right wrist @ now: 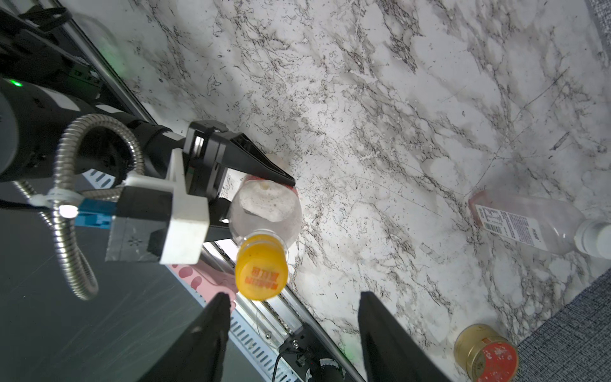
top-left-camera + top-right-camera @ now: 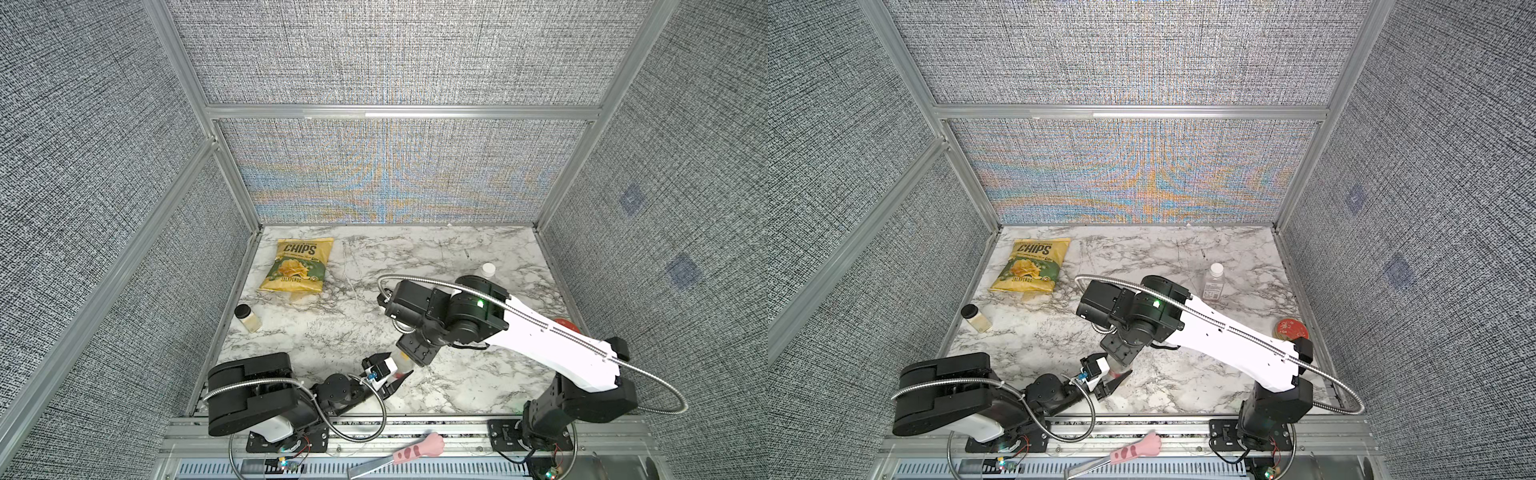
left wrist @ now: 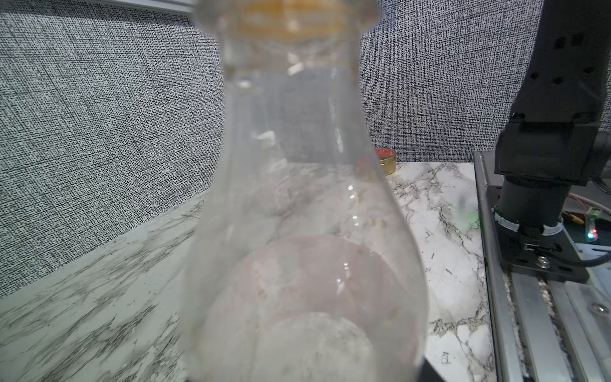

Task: Screw on the bottle caps
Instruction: Screw the bottle cap onto the plastic bottle.

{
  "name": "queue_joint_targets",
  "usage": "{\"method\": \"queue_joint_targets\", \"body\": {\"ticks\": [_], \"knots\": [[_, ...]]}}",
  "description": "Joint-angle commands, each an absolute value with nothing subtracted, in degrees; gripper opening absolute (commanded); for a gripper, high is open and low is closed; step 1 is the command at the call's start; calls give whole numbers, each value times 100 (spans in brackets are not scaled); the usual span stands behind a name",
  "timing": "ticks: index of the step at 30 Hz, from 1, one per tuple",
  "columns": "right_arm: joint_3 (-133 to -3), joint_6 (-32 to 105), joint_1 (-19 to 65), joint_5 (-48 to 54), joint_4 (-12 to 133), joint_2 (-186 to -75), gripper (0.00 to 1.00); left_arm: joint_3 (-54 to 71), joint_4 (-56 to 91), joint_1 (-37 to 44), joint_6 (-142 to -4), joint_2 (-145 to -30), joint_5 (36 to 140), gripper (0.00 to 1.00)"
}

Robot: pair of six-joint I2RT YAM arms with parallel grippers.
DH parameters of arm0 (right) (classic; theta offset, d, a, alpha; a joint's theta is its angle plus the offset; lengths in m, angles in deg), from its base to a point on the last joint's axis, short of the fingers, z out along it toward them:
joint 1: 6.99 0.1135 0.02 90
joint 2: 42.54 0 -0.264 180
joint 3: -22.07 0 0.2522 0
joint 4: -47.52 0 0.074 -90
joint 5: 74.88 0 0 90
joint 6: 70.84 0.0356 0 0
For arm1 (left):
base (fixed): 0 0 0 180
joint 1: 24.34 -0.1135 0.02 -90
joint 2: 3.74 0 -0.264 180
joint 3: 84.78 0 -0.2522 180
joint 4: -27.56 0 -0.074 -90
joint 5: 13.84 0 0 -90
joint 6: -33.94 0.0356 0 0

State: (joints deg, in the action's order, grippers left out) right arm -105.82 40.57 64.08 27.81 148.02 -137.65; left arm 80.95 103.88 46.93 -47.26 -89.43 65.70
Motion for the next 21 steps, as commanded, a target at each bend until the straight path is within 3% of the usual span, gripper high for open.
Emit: {"method": "queue_joint_targets", "body": {"ticks": [1, 21], "knots": [[-10391, 4172, 6351, 2899, 14699, -13628, 64, 8091, 10714, 4694, -4760, -8896, 6604, 56], [-10064, 4237, 6359, 2558, 14489, -13769, 64, 8068, 10714, 4694, -4849, -8950, 6657, 56]]}}
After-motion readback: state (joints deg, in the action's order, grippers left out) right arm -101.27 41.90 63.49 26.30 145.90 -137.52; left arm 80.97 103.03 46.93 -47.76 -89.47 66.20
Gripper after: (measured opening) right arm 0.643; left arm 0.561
